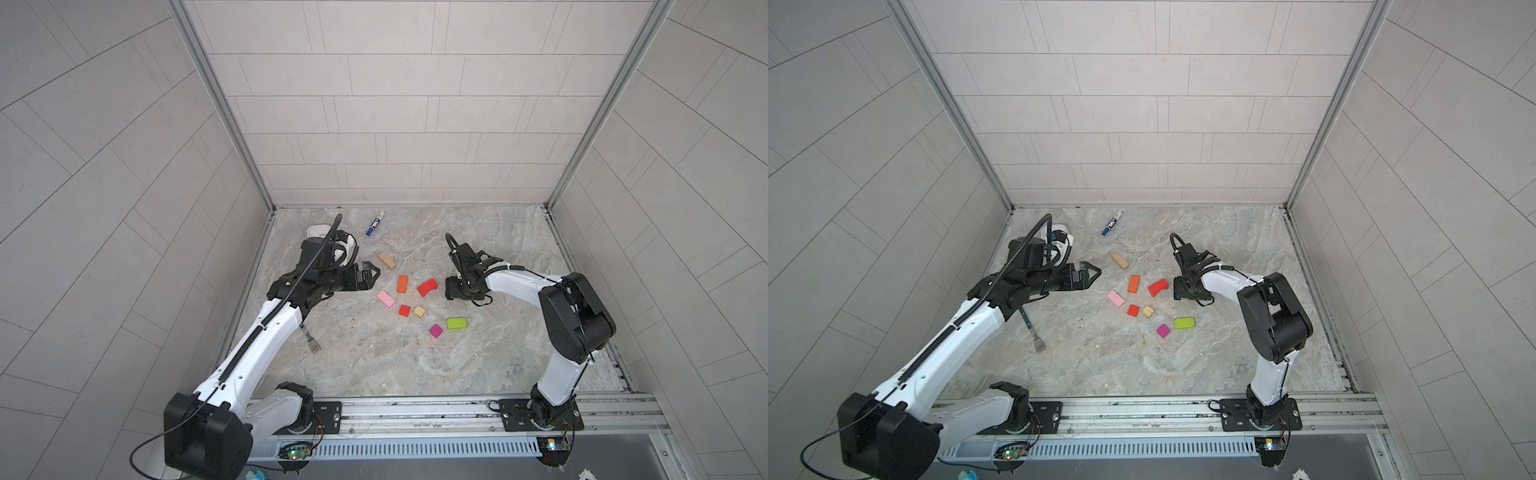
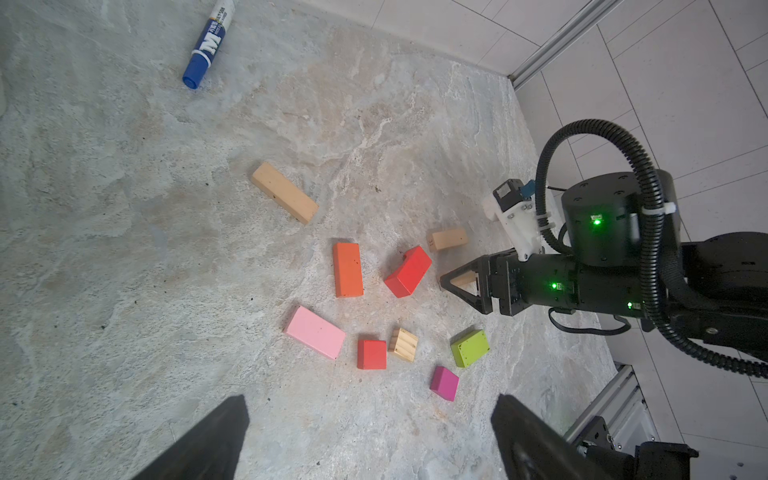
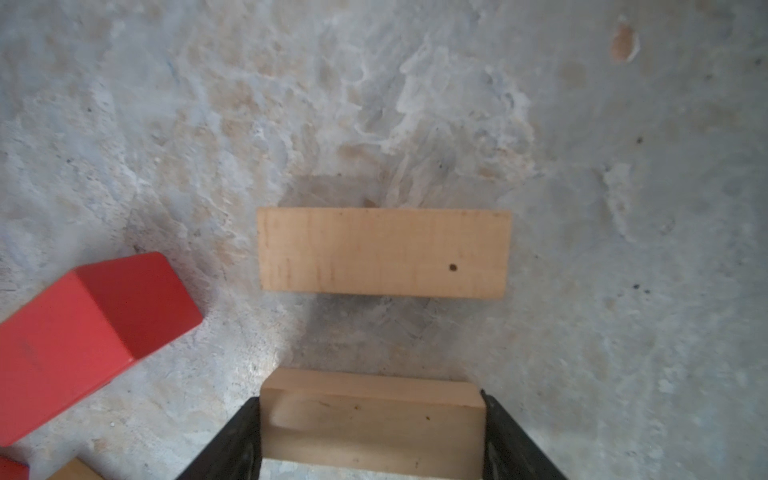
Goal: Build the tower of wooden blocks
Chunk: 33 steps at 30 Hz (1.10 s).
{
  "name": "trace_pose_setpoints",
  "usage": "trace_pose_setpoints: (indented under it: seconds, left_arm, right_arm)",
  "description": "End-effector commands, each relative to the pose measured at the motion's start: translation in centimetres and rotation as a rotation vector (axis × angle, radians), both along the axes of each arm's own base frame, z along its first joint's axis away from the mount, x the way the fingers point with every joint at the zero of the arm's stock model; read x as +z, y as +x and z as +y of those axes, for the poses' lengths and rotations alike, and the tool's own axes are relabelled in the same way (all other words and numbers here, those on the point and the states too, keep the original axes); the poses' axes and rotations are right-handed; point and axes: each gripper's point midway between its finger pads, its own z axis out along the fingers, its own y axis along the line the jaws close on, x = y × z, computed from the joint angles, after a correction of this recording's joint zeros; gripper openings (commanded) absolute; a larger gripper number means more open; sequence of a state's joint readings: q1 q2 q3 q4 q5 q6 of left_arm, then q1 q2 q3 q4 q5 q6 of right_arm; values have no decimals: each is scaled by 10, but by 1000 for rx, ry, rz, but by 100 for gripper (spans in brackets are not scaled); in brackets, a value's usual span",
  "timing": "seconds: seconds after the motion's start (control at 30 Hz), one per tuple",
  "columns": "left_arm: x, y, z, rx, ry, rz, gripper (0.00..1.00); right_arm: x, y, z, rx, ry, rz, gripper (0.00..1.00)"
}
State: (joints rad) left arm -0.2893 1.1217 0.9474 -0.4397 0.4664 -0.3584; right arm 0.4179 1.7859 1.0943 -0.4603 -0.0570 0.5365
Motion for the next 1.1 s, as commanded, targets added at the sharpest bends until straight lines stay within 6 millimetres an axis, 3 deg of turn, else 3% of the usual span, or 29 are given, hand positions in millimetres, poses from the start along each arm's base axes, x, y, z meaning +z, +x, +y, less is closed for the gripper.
trace_pose_setpoints:
  seconds: [0.0, 0.13, 0.3, 0.53, 0.87, 1.07]
  left_arm:
    - [4, -2, 1, -6, 10, -24, 99]
    - [4, -2, 1, -5, 11, -24, 98]
    - [4, -2, 1, -4, 11, -25, 98]
    - [4, -2, 2, -3, 14, -25, 99]
    - [3, -2, 1, -3, 14, -21, 98]
    - [2, -1, 1, -2, 15, -19, 99]
  right_arm:
    - [-10, 0, -6, 8, -19, 26, 62]
    - [-11, 3, -6, 18, -12, 31, 67]
    - [-10, 0, -6, 25, -19, 45, 82]
    - [-3, -5, -13, 28, -59, 53, 88]
    - [-8, -9, -7, 37, -86, 52, 85]
    - [-7, -7, -9, 28, -97, 47, 77]
